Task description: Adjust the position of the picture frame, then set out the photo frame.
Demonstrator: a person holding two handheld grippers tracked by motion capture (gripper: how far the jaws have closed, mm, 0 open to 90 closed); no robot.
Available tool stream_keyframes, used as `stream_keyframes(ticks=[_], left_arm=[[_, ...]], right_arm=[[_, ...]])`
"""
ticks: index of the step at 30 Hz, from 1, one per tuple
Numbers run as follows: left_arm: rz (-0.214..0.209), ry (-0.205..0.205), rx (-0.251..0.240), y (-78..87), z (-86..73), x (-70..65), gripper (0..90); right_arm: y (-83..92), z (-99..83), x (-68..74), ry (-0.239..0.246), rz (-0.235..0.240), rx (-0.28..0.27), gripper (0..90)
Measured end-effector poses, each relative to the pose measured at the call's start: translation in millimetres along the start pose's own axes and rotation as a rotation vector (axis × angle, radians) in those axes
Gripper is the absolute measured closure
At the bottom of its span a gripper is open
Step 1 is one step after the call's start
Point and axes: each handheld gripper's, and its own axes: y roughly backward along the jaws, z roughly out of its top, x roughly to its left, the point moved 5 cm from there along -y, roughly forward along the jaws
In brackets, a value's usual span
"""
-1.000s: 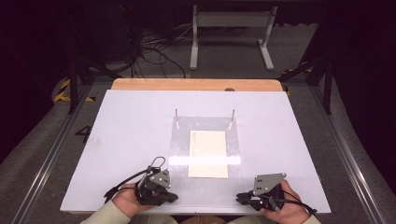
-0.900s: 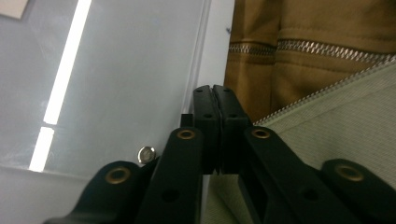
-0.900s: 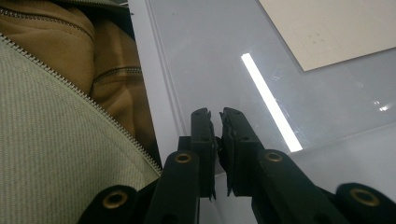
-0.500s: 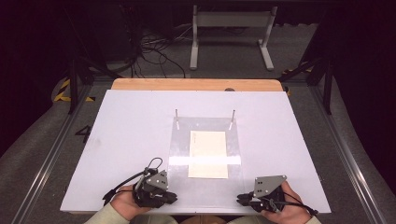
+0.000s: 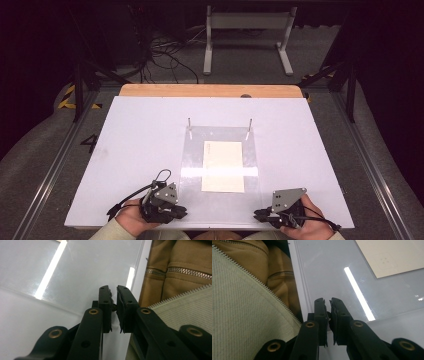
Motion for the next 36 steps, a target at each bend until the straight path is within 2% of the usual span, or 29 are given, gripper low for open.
stream_keyframes(ticks=[6, 12, 13, 14, 17, 20, 23, 25, 29, 32, 34, 36], left_arm=[[-0.022, -0.026, 0.006, -2.3, 1.8, -4.0, 83.1], [-0.032, -0.026, 0.004, -3.1, 2.4, -5.0, 82.8], [-0.048, -0.02, 0.001, -2.9, 2.7, -4.4, 80.8], [-0.045, -0.02, -0.003, -2.7, 3.1, -3.9, 75.3], [-0.02, -0.008, -0.041, 1.3, 4.5, 0.4, 68.0], [0.006, 0.022, -0.123, 8.9, 7.9, 6.1, 62.3], [0.053, 0.04, -0.187, 15.6, 10.8, 12.6, 57.3], [0.099, 0.059, -0.232, 21.3, 12.3, 18.5, 54.3], [0.159, 0.066, -0.302, 29.7, 14.5, 25.0, 52.9], [0.213, 0.089, -0.361, 36.3, 15.6, 32.7, 51.7], [0.233, 0.099, -0.381, 38.7, 14.9, 39.5, 50.0], [0.269, 0.128, -0.392, 40.2, 12.4, 48.6, 48.9]], right_arm=[[1.8, -1.6, 2.3, -0.002, 0.023, 0.007, 82.8], [3.7, -3.1, 1.9, -0.014, 0.033, 0.012, 82.4], [3.9, -2.9, 1.7, -0.018, 0.036, 0.012, 80.5], [4.7, -1.9, 1.2, -0.034, 0.032, -0.003, 77.2], [9.4, 2.3, -2.0, -0.056, 0.01, -0.055, 73.0], [15.7, 9.8, -10.5, -0.072, -0.031, -0.134, 66.8], [20.8, 15.8, -17.9, -0.09, -0.073, -0.185, 64.8], [24.0, 19.6, -23.5, -0.104, -0.099, -0.211, 63.3], [29.1, 28.2, -35.4, -0.145, -0.129, -0.257, 63.8], [31.3, 35.5, -44.4, -0.138, -0.158, -0.275, 65.0], [32.3, 40.2, -51.6, -0.138, -0.185, -0.289, 67.8], [33.9, 44.6, -60.0, -0.158, -0.21, -0.331, 71.0]])
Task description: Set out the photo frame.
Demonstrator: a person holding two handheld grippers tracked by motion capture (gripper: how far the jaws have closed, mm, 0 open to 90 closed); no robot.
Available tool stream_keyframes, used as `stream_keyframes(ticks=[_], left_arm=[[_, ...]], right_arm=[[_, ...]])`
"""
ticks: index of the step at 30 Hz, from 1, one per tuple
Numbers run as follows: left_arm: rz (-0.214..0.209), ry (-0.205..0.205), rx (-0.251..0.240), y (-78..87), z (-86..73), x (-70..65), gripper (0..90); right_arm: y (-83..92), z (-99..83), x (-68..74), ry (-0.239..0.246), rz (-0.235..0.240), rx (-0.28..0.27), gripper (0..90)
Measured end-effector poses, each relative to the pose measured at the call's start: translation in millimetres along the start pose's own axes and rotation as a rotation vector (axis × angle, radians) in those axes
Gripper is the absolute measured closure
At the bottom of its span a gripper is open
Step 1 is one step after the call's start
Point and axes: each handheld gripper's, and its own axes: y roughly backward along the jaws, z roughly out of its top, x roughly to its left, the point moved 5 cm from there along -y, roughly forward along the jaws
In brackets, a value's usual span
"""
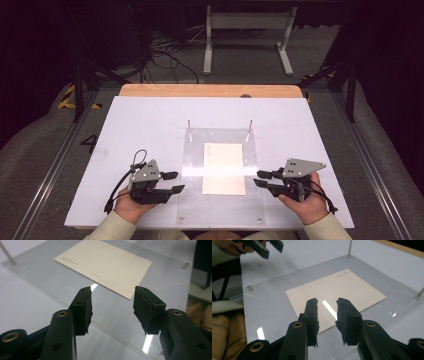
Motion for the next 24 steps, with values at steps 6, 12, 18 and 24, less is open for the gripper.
stream_keyframes(ticks=[6, 12, 18, 24], left_arm=[[0.072, 0.062, -0.012, 0.7, -2.5, 17.9, 46.7], [0.084, 0.065, 0.006, 2.3, -9.0, 17.6, 45.5], [0.086, 0.062, -0.002, 4.4, -11.7, 12.3, 44.7], [0.1, 0.04, -0.002, 8.6, -15.8, 4.5, 44.3]], right_arm=[[-7.1, 17.0, -21.6, -0.007, -0.074, -0.008, 72.5], [-14.9, 38.9, -38.8, -0.008, -0.148, 0.033, 72.4], [-26.0, 53.7, -60.2, -0.059, -0.188, 0.049, 71.3], [-39.8, 57.3, -88.7, -0.127, -0.248, 0.097, 71.1]])
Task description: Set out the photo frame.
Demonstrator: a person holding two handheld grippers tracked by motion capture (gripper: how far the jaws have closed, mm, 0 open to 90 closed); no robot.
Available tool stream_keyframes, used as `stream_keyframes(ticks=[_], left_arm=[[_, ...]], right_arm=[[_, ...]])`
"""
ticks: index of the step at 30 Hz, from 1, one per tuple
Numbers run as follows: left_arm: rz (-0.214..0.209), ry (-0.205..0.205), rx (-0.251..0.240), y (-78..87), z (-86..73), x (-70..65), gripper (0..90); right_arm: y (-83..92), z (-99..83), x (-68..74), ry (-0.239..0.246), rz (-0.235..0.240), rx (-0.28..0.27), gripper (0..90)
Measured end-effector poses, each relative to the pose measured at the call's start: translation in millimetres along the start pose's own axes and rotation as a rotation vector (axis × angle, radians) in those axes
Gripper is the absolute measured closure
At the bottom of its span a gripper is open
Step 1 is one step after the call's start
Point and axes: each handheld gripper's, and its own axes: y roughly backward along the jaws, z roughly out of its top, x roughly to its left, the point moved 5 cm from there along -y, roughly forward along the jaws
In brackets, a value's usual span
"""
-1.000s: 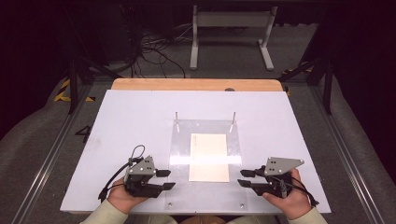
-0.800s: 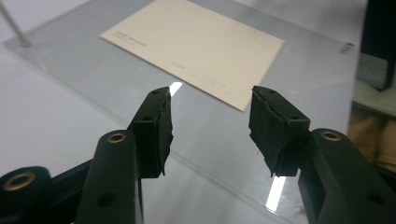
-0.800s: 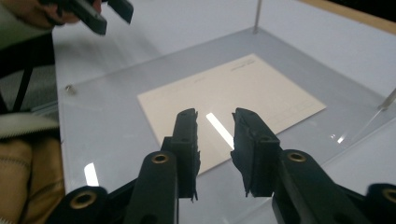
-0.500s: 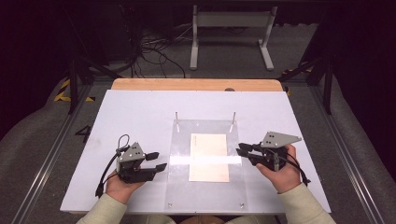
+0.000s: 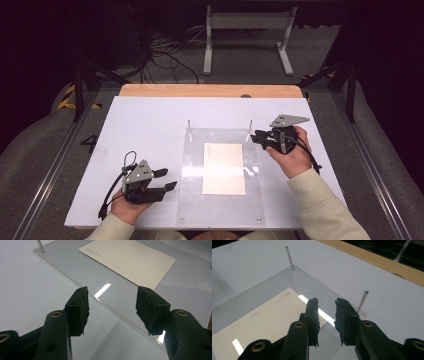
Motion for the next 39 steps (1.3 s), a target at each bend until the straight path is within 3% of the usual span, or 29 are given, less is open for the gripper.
stream_keyframes(ticks=[7, 12, 15, 20, 22, 24, 27, 34, 39], left_arm=[[0.005, 0.01, 0.006, -0.5, -2.9, -0.6, 43.8], [0.002, 0.003, 0.006, -1.6, -3.1, -0.3, 43.8], [-0.002, 0.004, 0.008, -1.9, -3.2, 0.1, 43.9], [-0.005, 0.007, 0.007, -2.4, -3.5, 0.6, 43.8], [-0.006, 0.011, 0.006, -2.7, -3.6, 0.4, 43.8], [-0.006, 0.014, 0.005, -3.1, -3.7, 0.4, 43.8], [-0.006, 0.013, 0.007, -3.5, -3.8, 0.7, 43.7], [-0.009, 0.006, 0.011, -4.2, -3.8, -0.6, 43.4], [-0.005, -0.001, 0.006, -4.8, -3.3, -1.2, 43.1]], right_arm=[[-22.5, 3.8, -22.7, -0.019, -0.074, 0.01, 69.0], [-34.6, 6.6, -33.9, -0.014, -0.088, -0.002, 76.6], [-43.5, 5.6, -41.4, 0.0, -0.106, -0.005, 76.2], [-56.9, 1.1, -50.7, -0.018, -0.141, -0.005, 71.5], [-61.9, -1.8, -53.6, -0.059, -0.147, 0.006, 70.3], [-65.9, -3.2, -54.8, -0.055, -0.151, 0.005, 73.0], [-70.9, -4.1, -53.6, -0.054, -0.133, 0.001, 84.8], [-73.5, -6.6, -53.5, -0.059, -0.143, -0.027, 85.4], [-75.3, -8.3, -55.6, -0.095, -0.136, -0.04, 85.5]])
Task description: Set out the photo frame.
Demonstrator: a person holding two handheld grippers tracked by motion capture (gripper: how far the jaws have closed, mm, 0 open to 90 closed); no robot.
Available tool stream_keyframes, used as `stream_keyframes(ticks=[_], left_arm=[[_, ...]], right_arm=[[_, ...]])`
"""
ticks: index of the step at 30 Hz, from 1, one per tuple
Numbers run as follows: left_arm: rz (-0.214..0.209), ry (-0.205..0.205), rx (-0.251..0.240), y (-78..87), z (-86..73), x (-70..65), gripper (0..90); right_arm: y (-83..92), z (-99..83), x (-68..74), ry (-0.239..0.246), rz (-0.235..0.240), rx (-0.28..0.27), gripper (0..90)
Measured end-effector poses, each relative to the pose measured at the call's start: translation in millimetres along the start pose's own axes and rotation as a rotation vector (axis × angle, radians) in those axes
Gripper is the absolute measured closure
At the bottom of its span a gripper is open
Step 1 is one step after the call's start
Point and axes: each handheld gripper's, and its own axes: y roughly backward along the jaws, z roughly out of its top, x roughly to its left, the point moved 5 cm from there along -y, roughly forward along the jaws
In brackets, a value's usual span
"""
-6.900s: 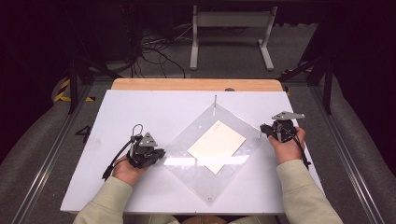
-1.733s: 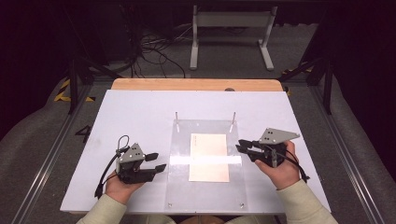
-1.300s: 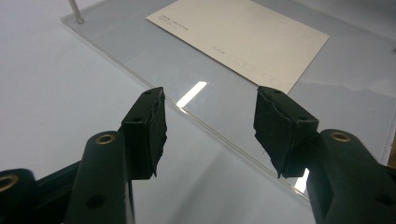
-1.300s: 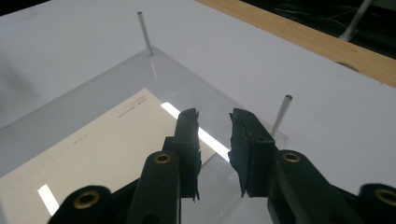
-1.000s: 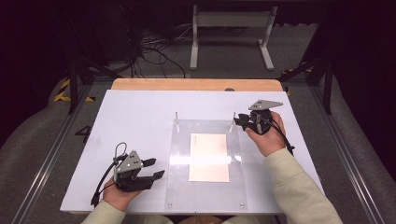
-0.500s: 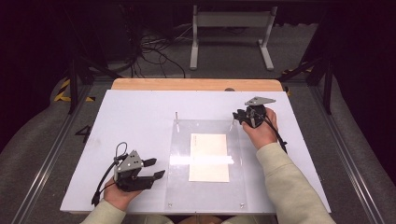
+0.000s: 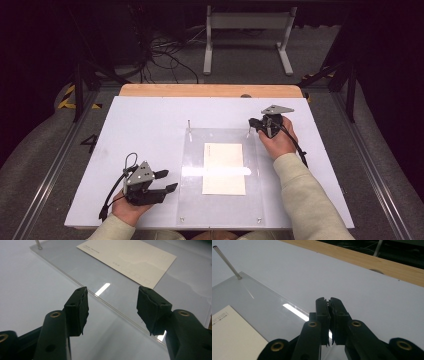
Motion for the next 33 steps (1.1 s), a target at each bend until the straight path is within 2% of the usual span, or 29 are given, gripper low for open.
stream_keyframes(ticks=[3, 5, 6, 16, 17, 19, 21, 25, 26, 31, 32, 33], left_arm=[[0.002, 0.0, -0.001, 0.1, -0.2, 0.2, 42.8], [0.003, 0.012, -0.003, 0.5, -0.2, -0.2, 42.7], [0.007, 0.002, -0.007, 1.1, 0.1, 0.8, 42.7], [0.006, 0.005, -0.016, 2.6, 0.4, 0.9, 42.7], [0.008, 0.015, -0.019, 2.7, 0.3, 0.4, 42.7], [0.019, 0.003, -0.02, 5.0, 0.8, 2.8, 42.4], [0.018, 0.018, -0.029, 6.3, 0.8, 4.2, 41.1], [0.033, 0.013, -0.037, 8.8, 0.6, 8.0, 39.1], [0.031, 0.023, -0.041, 9.2, 0.5, 8.0, 38.3], [0.046, -0.016, -0.038, 7.4, -0.5, 8.7, 31.0], [0.051, -0.042, -0.032, 5.4, -1.1, 7.7, 29.7], [0.051, -0.042, -0.032, 5.4, -1.1, 7.7, 28.4]], right_arm=[[-1.6, -0.8, 2.8, 0.004, -0.027, -0.004, 85.6], [-3.4, -1.3, 0.8, -0.021, -0.023, -0.012, 85.7], [-3.9, -1.4, 0.1, -0.028, -0.019, -0.013, 85.7], [-9.1, -1.6, -1.8, -0.068, -0.035, -0.023, 86.0], [-9.7, -1.6, -2.7, -0.074, -0.031, -0.027, 86.0], [-12.1, -1.0, -5.4, -0.099, -0.02, -0.035, 86.0], [-13.4, -0.7, -7.3, -0.116, -0.01, -0.038, 86.0], [-15.9, 0.6, -10.1, -0.136, 0.002, -0.036, 86.0], [-16.6, 1.2, -11.0, -0.14, 0.005, -0.033, 86.0], [-20.4, 2.8, -15.7, -0.178, 0.03, -0.032, 85.9], [-22.0, 3.2, -16.8, -0.193, 0.032, -0.03, 85.9], [-22.0, 3.2, -16.8, -0.193, 0.032, -0.03, 85.9]])
